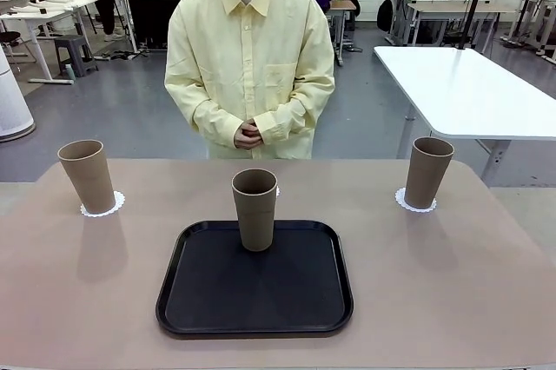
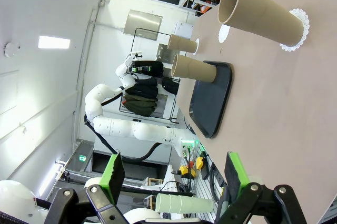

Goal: Place coasters on the table and set cups on them.
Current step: Take one Reusable plastic cup from the Flat Tray and place it on a coaster set by the human.

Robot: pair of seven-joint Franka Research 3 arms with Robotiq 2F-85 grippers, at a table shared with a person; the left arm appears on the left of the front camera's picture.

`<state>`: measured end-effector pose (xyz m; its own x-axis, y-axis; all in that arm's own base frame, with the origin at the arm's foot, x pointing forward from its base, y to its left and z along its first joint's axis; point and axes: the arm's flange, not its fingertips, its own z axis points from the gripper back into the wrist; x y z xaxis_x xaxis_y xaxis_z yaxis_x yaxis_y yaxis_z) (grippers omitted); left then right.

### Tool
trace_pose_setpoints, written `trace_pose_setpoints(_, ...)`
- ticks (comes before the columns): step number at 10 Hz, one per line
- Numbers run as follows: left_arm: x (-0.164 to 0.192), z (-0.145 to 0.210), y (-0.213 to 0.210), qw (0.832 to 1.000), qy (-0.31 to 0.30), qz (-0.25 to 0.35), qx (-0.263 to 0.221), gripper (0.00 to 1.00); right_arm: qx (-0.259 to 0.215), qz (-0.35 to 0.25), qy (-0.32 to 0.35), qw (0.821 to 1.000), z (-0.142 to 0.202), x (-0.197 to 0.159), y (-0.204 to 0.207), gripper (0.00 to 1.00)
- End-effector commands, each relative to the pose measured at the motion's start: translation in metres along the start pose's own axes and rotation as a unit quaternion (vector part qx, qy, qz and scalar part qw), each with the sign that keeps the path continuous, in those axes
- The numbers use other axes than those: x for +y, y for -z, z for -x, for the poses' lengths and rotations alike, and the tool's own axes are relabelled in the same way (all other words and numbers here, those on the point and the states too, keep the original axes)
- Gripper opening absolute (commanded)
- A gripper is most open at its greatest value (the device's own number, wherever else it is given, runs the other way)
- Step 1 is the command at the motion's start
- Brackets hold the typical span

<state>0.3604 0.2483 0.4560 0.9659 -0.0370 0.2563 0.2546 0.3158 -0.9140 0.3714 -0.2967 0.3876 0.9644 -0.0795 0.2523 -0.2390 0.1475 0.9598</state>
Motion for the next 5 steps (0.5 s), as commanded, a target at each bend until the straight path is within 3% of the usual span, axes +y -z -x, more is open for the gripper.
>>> trace_pose_setpoints(1, 0.0, 0.0, -0.001, 1.0, -0.005, 0.001, -0.001, 1.0, -0.001, 0.004, 0.008, 1.0, -0.001, 0.001, 0.0, 1.0)
trace_pose_setpoints(4, 0.0, 0.0, -0.001, 1.0, -0.005, 0.001, -0.001, 1.0, 0.0, 0.0, 0.0, 1.0, 0.0, 0.0, 0.0, 1.0)
trace_pose_setpoints(5, 0.0, 0.0, -0.001, 1.0, -0.005, 0.001, -0.001, 1.0, 0.039, 0.004, -0.021, 0.999, -0.001, 0.019, 0.007, 1.0)
